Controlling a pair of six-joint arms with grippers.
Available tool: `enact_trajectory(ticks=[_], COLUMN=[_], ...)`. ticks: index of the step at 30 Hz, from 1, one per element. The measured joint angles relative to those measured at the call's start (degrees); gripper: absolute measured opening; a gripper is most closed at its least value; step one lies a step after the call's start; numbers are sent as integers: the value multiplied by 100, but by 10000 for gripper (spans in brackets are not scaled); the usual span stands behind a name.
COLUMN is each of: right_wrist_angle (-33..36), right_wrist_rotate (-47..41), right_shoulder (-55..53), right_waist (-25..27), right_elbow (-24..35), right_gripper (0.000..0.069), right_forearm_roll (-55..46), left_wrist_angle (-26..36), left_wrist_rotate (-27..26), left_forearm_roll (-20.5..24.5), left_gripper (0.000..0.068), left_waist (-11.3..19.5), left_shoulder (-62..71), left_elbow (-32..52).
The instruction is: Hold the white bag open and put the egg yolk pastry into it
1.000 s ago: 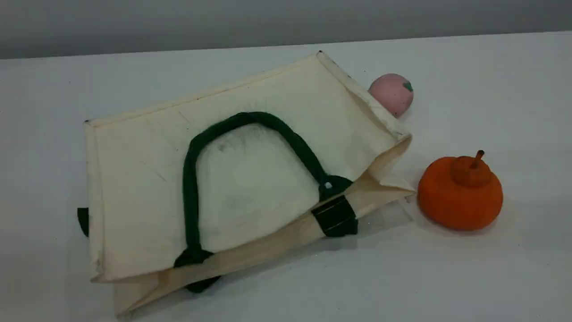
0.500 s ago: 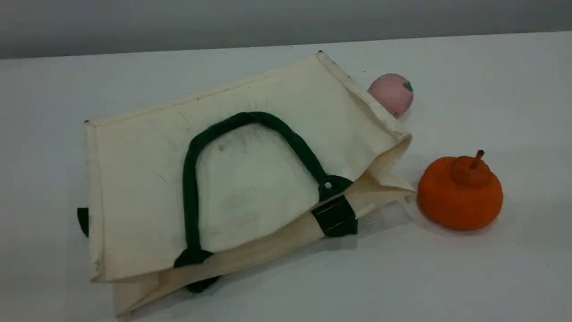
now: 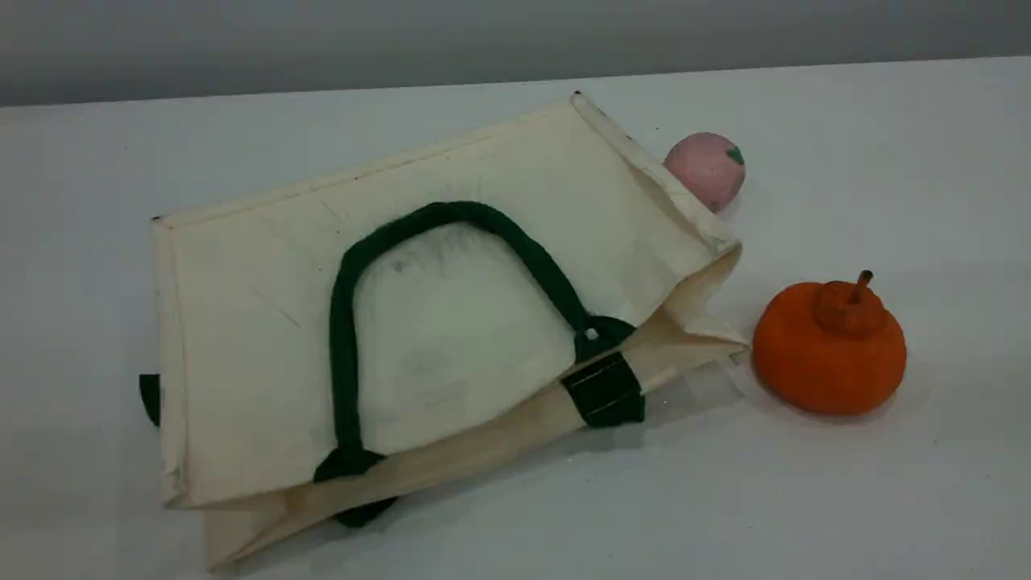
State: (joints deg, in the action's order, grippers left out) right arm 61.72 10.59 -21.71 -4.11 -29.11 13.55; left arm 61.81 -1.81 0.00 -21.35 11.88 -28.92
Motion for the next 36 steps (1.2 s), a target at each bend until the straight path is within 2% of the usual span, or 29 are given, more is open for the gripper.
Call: enact_trajectory(ticks=[5,9,16,22,26,31,36], right_wrist_angle=[-12,-12,6,6,0,0,-6], right_wrist_rotate=[12,12,12,12,12,12,12], right_shoulder=[108,631,1645,2057,2180,2175,2171], right_waist=[0,0,0,0,7,7,7], right_elbow=[0,0,0,0,5,5,5], right_gripper=[385,385,385,385,385,384,384], right_forearm_roll=[17,21,37,44,44,44,44], left_wrist_angle=[0,0,5,5,5,5,-2], left_wrist_rotate=[0,0,0,-5,-5,-5,-5], left_forearm_roll=[0,0,0,0,0,0,0], left_gripper=[447,447,447,447,447,447,447], left_waist=[7,91,647,1218,1493,1718,1747], left_shoulder=[-94,-378,-534,-534,-534,-534,-534], left_elbow=[0,0,0,0,0,0,0])
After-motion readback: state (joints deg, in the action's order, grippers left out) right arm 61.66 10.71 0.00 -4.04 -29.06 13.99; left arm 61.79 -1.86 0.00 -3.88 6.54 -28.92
